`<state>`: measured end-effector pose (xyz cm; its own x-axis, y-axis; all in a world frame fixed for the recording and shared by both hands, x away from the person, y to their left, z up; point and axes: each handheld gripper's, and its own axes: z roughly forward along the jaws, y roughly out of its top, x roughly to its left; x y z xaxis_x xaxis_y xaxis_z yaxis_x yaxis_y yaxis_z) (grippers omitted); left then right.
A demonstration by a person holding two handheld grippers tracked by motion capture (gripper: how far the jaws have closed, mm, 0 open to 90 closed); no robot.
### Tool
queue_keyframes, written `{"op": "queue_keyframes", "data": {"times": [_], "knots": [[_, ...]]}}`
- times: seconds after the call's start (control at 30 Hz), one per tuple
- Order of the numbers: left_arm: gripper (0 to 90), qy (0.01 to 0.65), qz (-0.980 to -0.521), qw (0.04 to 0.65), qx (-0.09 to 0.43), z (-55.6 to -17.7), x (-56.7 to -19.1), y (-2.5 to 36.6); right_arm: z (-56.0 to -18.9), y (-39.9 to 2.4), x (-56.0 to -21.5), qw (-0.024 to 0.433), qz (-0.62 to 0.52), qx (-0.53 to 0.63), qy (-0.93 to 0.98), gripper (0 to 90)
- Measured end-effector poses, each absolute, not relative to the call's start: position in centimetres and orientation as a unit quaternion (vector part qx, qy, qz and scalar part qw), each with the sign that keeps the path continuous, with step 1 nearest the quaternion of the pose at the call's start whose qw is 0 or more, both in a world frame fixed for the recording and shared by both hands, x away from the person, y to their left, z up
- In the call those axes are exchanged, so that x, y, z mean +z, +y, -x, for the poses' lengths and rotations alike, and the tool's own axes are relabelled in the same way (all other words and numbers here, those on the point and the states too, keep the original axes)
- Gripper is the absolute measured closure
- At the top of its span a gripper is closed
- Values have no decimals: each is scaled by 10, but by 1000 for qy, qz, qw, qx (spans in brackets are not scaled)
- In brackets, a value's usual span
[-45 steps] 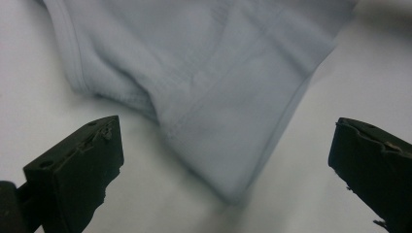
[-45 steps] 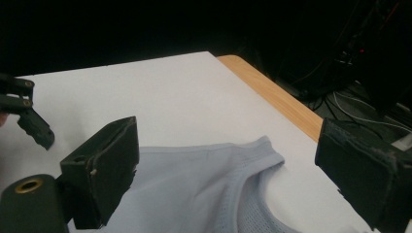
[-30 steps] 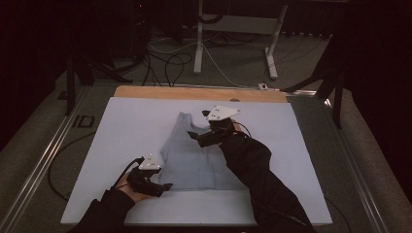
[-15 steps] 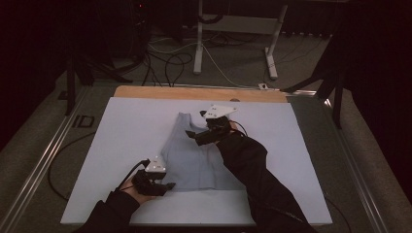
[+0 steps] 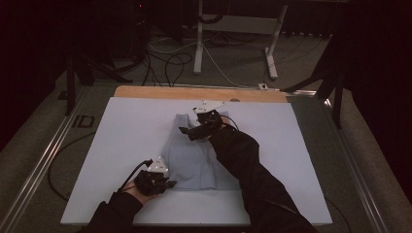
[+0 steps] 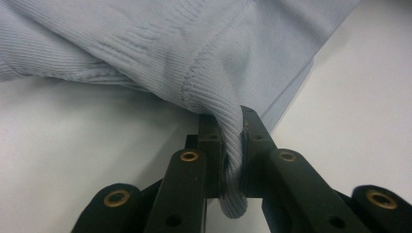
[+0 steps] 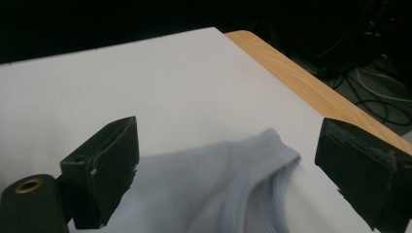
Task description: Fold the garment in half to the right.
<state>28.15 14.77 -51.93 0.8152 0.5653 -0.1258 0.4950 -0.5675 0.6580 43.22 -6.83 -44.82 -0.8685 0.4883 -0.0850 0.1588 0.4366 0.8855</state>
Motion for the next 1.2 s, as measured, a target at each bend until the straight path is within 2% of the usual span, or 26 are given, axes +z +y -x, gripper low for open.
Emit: {"op": "queue_keyframes", "data": {"times": [0.7, 0.97, 1.2], "knots": [[844, 296, -880, 367, 62, -279, -518, 149, -488, -28, -457, 141, -281, 475, 822, 103], [844, 298, -878, 370, 58, -279, -518, 149, -506, -14, -469, 151, -305, 427, 838, 203], [843, 300, -876, 373, 56, -279, -518, 150, -519, -9, -482, 134, -348, 392, 841, 310]]}}
